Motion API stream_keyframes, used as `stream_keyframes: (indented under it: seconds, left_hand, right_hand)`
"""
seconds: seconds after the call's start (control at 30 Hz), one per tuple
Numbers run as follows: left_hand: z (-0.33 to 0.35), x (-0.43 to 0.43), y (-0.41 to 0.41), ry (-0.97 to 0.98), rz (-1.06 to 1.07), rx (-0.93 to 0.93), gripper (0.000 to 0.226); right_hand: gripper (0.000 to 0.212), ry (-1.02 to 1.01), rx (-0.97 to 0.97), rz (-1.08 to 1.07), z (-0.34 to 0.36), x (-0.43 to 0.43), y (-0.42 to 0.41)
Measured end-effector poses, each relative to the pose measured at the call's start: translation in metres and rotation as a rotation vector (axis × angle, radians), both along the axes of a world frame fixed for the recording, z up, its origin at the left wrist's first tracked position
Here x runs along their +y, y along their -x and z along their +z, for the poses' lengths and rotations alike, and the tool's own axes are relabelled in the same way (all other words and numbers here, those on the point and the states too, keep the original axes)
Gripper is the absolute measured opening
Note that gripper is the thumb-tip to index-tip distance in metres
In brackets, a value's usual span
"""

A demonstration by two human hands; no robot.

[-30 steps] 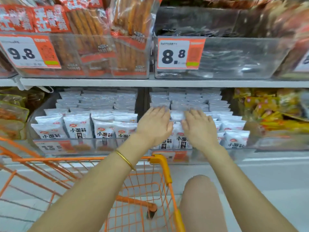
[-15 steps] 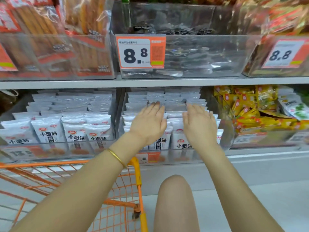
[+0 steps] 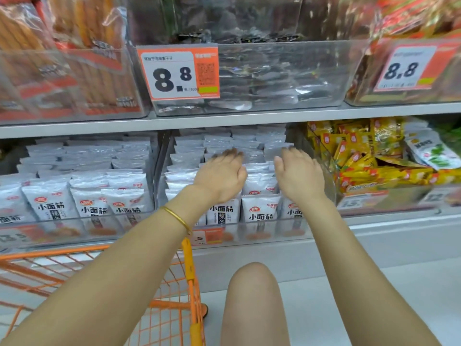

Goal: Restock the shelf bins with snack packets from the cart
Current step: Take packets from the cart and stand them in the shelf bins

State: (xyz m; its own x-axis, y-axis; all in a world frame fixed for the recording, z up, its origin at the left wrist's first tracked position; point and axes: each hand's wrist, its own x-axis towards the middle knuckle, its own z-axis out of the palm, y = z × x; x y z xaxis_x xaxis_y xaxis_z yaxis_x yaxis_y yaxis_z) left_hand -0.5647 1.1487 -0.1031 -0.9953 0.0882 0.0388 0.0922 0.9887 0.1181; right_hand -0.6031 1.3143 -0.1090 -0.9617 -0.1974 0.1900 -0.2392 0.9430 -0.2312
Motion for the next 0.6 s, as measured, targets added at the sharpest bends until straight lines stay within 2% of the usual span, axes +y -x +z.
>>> stream_keyframes:
  seconds: [0.2,0.33,0.5,0.6]
  left_hand:
    - [-0.004,0.0,0.014,0.002,0.027,-0.065,0.052]
    - [-0.002,-0.016,0.027,-0.01,0.084,0.0,0.053]
    - [0.001,-0.034,0.041,-0.003,0.151,-0.148,0.056]
    - [-0.001,-0.038,0.041,-0.021,0.172,-0.1,0.056]
  right_hand:
    - [0.046,-0.044,-0.109,0.047,0.0,-0.017,0.036]
    - [0.045,-0.075,-0.068,0.068,0.003,-0.02,0.043]
    - [0.045,-0.121,-0.121,0.088,0.0,-0.029,0.052]
    - [0.048,-0.137,-0.058,0.106,-0.001,-0.037,0.055]
